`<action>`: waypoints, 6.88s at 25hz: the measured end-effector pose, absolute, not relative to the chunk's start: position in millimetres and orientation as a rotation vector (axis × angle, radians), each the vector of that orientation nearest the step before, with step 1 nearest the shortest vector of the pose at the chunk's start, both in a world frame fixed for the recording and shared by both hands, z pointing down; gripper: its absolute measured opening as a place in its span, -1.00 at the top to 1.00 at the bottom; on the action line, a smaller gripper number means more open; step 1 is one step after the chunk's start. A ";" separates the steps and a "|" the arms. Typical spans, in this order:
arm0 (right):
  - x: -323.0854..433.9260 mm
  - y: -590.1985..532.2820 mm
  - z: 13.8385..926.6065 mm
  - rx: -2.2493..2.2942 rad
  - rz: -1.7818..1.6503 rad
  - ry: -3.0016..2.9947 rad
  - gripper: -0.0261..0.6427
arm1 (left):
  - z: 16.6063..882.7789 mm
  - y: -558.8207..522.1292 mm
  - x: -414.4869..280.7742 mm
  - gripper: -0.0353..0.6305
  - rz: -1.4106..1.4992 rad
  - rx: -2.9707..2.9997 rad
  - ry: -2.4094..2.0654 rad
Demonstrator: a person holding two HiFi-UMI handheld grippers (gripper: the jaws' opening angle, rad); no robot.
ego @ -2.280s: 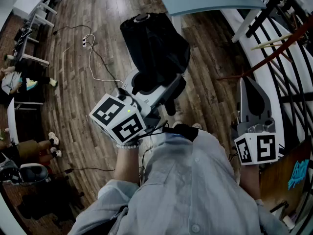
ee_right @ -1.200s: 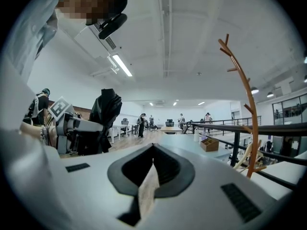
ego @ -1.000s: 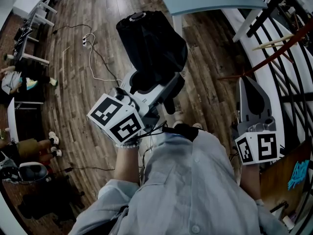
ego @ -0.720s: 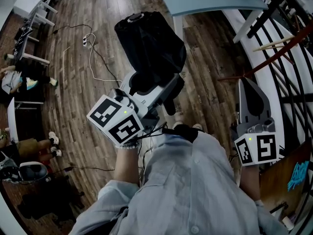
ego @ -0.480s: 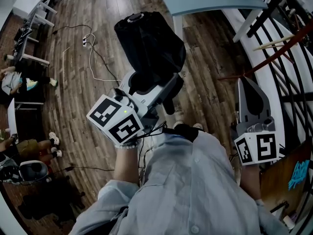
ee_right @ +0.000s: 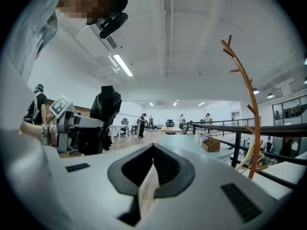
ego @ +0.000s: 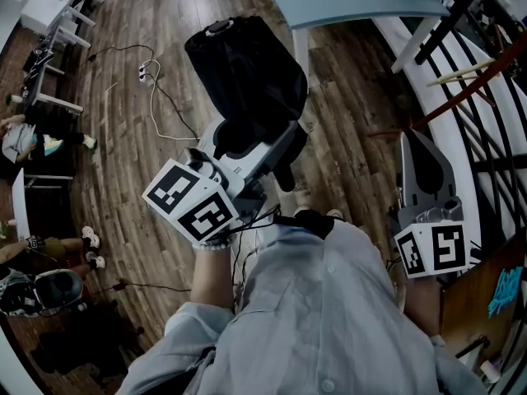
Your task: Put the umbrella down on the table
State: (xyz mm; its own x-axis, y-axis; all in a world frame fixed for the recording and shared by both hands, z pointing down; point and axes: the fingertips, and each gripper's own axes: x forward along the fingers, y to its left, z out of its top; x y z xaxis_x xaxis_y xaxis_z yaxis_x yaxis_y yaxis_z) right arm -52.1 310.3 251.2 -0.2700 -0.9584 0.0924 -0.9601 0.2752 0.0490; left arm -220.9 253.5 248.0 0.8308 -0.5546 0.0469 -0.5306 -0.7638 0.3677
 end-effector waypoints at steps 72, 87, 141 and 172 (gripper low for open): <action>81.6 51.1 259.4 1.767 0.043 -2.525 0.92 | 240.6 22.8 -92.2 0.12 -0.130 2.628 -0.884; 108.2 35.5 261.6 1.750 0.057 -2.547 0.92 | 233.1 9.1 -70.0 0.12 -0.127 2.626 -0.923; 88.8 -195.9 265.6 2.043 0.090 -2.227 0.92 | 247.1 -276.1 -78.0 0.12 -0.033 2.706 -0.558; 153.5 -217.9 278.8 2.089 0.150 -2.155 0.92 | 315.0 -317.8 51.1 0.12 0.349 2.778 -0.243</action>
State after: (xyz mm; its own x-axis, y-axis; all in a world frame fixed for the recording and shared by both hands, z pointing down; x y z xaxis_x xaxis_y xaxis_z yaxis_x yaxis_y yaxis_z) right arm 153.5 -217.9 278.8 -0.0286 -0.9856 0.1667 -0.9992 0.0330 0.0234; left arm 51.1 -317.8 315.0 0.9554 -0.1262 0.2668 -0.2069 -0.9311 0.3004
